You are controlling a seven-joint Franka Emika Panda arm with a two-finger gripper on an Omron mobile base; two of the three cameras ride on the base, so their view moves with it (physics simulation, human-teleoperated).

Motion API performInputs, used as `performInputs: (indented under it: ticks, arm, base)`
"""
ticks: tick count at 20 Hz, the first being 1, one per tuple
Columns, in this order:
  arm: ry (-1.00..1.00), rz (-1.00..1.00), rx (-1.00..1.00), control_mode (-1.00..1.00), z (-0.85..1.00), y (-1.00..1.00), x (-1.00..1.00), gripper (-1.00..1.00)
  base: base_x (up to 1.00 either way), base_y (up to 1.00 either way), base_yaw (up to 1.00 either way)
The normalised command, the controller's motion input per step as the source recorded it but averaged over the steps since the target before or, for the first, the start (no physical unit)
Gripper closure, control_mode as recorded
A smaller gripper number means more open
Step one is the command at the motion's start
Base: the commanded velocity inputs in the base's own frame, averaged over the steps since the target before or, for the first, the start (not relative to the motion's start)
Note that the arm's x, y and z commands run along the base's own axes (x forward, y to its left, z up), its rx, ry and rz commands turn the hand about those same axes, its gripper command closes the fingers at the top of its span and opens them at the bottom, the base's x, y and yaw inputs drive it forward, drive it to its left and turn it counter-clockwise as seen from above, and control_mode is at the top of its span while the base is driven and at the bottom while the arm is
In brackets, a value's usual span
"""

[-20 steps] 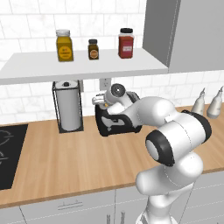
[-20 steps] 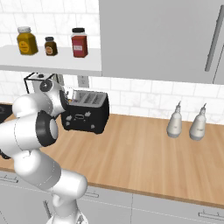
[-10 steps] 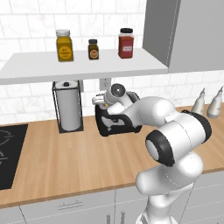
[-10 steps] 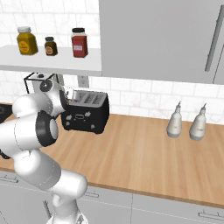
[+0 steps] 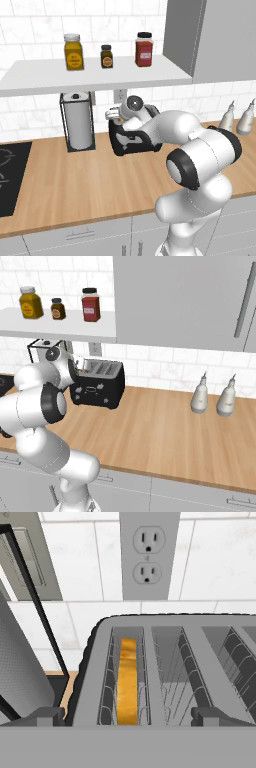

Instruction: Start the toaster. Once the lever pops up, take the bread to the plate on the dining counter.

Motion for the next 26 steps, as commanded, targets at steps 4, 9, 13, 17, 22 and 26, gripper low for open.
performInputs:
  ticks: [4,9,13,17,22,26]
  arm:
    - [0.00,0.00,0.00,-1.00,0.00,0.00,0.00,-1.00]
    - [0.00,0.00,0.00,-1.00,0.00,0.00,0.00,-1.00]
    - [0.00,0.00,0.00,-1.00,0.00,0.00,0.00,-1.00]
    - [0.00,0.00,0.00,-1.00,0.00,0.00,0.00,-1.00]
    - [0.00,0.00,0.00,-1.00,0.00,0.00,0.00,-1.00]
    - [0.00,0.00,0.00,-1.00,0.00,0.00,0.00,-1.00]
  base:
    - [0.00,0.00,0.00]
    - [0.00,0.00,0.00]
    - [0.00,0.00,0.00]
    - [0.00,0.00,0.00]
    - [0.00,0.00,0.00]
    - [0.00,0.00,0.00]
